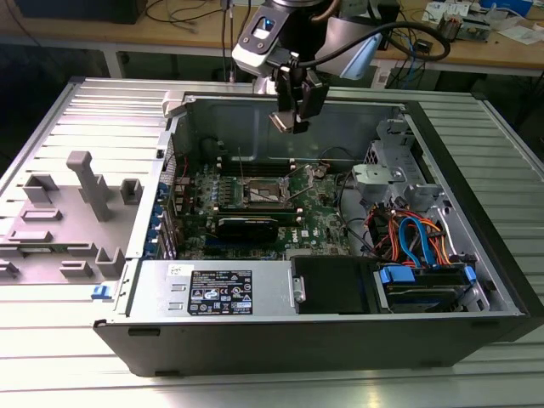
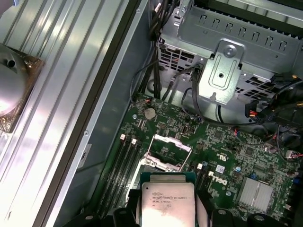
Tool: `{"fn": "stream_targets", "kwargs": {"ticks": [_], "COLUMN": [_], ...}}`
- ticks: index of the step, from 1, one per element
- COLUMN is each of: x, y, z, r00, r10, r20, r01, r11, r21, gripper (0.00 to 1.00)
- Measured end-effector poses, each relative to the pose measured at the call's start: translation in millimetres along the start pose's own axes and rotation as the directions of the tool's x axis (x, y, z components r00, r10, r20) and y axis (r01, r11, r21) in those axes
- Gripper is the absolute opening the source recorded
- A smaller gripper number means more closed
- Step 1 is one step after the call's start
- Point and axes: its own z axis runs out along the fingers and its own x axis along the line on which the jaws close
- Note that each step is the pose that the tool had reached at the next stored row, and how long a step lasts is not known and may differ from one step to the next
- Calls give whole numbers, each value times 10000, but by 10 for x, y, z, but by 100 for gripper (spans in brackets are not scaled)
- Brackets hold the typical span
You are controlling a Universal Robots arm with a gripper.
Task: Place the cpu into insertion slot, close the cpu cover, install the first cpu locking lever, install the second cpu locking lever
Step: 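Place the cpu into insertion slot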
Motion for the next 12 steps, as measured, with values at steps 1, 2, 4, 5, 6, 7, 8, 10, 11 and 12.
{"fn": "stream_targets", "kwargs": {"ticks": [1,2,4,5,6,7,8,10,11,12], "x": [0,0,0,0,0,-1,-1,-1,-1,-1], "y": [0,0,-1,-1,-2,-2,-2,-2,-2,-2], "z": [2,6,15,19,20,21,23,23,23,23], "r00": [9999,9994,9975,9963,9956,9948,9940,9934,9934,9934], "r10": [111,332,705,855,930,1011,1091,1140,1140,1143], "r20": [9,27,54,64,70,76,81,85,85,85], "r01": [-111,-332,-705,-855,-930,-1011,-1092,-1140,-1140,-1143], "r11": [9999,9994,9975,9963,9957,9949,9940,9935,9935,9934], "r21": [-2,-3,6,15,16,16,15,15,15,15], "gripper": [54,54,54,54,54,54,54,54,54,54]}}
